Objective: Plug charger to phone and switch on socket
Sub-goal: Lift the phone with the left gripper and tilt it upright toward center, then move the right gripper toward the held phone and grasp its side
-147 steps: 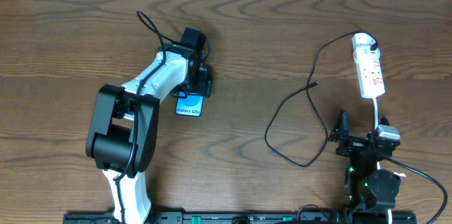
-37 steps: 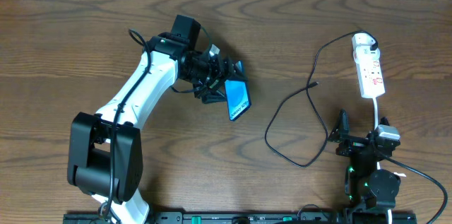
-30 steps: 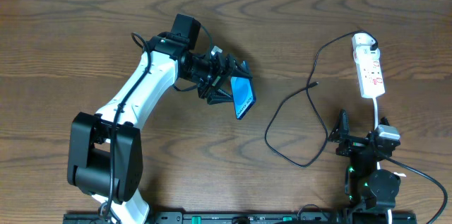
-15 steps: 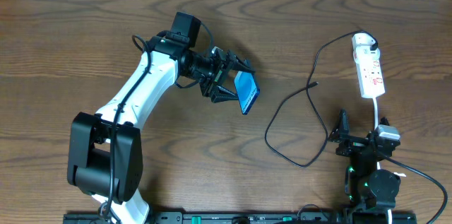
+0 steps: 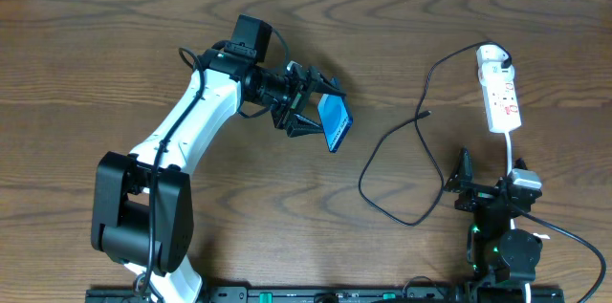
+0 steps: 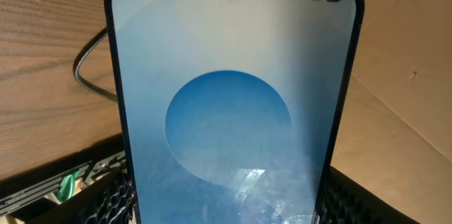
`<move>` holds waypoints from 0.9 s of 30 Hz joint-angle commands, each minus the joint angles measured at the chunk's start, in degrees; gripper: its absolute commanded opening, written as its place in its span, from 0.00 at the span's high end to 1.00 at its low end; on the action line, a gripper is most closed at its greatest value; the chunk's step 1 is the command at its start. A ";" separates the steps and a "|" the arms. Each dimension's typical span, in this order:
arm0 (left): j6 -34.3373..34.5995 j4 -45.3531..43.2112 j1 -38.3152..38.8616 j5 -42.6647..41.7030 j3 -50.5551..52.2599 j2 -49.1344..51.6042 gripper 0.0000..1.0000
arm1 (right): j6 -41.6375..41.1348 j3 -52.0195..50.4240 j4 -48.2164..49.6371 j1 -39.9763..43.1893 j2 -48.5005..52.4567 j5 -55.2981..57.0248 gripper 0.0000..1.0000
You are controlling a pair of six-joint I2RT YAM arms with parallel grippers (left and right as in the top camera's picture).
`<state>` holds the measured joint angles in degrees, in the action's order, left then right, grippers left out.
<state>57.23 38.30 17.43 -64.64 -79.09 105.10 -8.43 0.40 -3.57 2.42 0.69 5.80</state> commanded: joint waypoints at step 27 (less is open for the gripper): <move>0.33 -1.57 -0.04 -2.38 -0.35 -1.09 0.36 | -34.97 -0.11 -0.02 -0.37 -0.15 -14.62 0.01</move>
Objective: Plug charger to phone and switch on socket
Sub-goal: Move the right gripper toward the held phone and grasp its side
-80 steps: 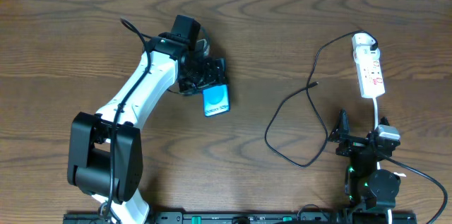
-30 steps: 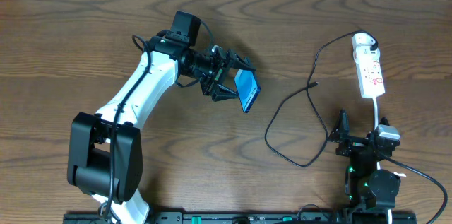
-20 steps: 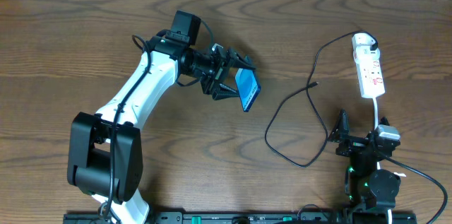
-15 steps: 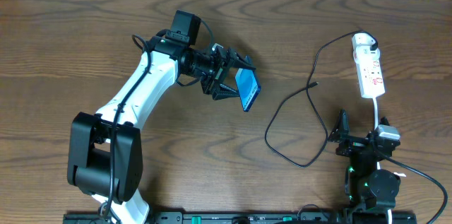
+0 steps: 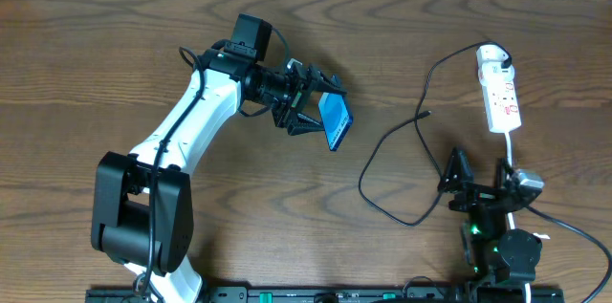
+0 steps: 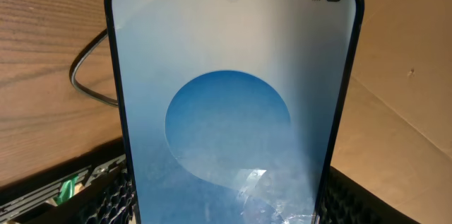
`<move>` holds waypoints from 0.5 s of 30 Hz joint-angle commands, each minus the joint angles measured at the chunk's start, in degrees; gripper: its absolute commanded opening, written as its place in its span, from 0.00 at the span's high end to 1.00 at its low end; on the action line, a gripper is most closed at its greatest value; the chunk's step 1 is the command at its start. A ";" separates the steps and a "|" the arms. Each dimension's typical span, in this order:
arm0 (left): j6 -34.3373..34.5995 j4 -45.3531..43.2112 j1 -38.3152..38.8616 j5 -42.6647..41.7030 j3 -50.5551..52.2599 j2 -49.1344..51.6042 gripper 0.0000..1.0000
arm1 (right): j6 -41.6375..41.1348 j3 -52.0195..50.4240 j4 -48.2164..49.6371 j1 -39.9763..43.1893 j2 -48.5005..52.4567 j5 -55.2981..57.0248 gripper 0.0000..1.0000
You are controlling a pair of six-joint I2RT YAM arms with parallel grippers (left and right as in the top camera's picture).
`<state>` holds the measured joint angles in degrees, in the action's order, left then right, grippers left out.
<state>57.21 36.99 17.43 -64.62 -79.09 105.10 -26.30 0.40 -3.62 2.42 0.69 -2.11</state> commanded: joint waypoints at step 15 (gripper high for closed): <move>0.35 -0.26 -0.04 -2.43 -0.33 -1.09 0.36 | -21.88 -0.09 0.42 -0.37 -0.15 -8.31 0.01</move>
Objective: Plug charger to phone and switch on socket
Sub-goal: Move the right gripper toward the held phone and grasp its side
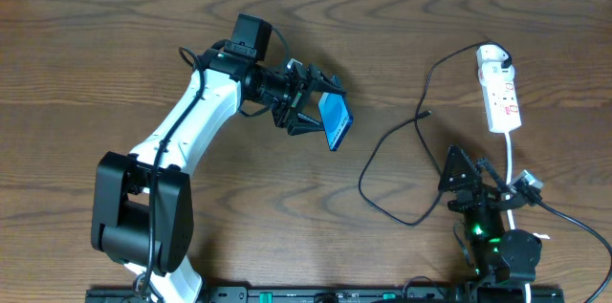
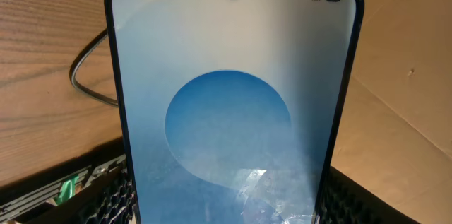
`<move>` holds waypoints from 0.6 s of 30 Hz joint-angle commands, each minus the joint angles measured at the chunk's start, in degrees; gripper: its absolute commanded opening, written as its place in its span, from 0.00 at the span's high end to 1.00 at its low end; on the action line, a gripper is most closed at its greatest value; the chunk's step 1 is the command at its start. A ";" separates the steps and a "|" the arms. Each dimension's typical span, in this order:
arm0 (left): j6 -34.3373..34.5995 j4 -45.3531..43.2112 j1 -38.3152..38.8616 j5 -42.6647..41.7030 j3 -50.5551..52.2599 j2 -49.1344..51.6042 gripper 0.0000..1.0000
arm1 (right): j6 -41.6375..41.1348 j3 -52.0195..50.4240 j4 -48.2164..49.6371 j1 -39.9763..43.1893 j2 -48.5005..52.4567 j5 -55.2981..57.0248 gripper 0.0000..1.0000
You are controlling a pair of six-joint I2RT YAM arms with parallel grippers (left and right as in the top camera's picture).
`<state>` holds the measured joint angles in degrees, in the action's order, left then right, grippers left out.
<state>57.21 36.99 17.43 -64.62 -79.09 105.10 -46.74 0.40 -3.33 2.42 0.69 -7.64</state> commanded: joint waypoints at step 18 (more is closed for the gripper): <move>0.33 -0.26 -0.04 -2.36 -0.33 -1.09 0.36 | 1.88 31.54 -19.82 -0.39 20.63 -17.29 0.01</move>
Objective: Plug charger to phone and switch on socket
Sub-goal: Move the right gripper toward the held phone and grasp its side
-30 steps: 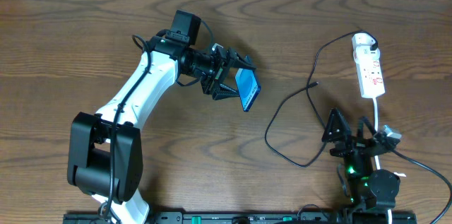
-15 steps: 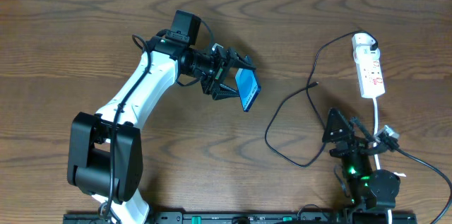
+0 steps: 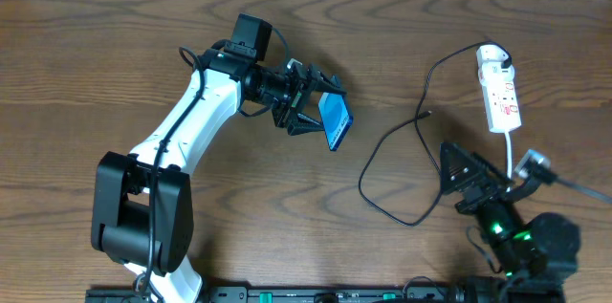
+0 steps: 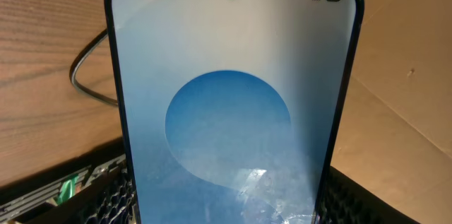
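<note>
My left gripper (image 3: 318, 115) is shut on the lower end of a blue-edged phone (image 3: 336, 120) and holds it tilted above the table's middle. In the left wrist view the phone (image 4: 229, 104) fills the frame with its screen lit, and the gripper (image 4: 226, 206) clamps its sides with dark mesh pads (image 4: 106, 196). The black charger cable (image 3: 368, 183) loops over the table, its free plug end (image 3: 427, 112) lying right of the phone. It leads to a white socket strip (image 3: 499, 88) at the far right. My right gripper (image 3: 461, 171) hovers open and empty by the cable loop's right side.
The wooden table (image 3: 115, 64) carries nothing else. The strip's white cord (image 3: 513, 150) runs down toward the right arm's base (image 3: 531, 246). A black rail lines the table's front edge (image 3: 287, 295).
The right arm's body has swung to the right and turned, so its gripper now shows broad and points up-left at the cable loop. The left arm and phone have not moved.
The left gripper held the phone in the same raised, tilted pose at every moment. The right gripper first stood narrow and upright beside the cable loop, then leaned left, then showed wider, and now the arm sits further right with the gripper spread toward the cable.
</note>
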`<move>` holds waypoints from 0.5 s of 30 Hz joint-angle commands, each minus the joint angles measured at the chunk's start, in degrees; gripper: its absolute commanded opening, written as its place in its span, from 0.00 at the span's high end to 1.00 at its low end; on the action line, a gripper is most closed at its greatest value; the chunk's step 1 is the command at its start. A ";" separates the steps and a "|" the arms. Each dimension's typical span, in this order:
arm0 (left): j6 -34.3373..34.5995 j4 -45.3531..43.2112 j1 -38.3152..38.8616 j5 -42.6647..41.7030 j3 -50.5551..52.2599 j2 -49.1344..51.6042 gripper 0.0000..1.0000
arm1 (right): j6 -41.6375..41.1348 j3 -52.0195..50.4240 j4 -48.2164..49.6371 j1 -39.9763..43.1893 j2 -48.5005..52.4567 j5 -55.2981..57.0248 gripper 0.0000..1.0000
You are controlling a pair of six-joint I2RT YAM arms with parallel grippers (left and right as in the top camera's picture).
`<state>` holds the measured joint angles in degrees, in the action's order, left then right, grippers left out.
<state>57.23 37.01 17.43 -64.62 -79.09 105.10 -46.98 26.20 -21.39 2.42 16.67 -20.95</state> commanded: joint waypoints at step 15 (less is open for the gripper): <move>-0.42 -0.28 -0.04 -2.23 -0.35 -1.09 0.36 | -8.24 19.23 5.16 -1.14 24.46 -26.73 0.01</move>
<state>57.19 36.97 17.43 -64.60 -79.09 105.10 -52.23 44.62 -17.19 1.67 40.10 -46.33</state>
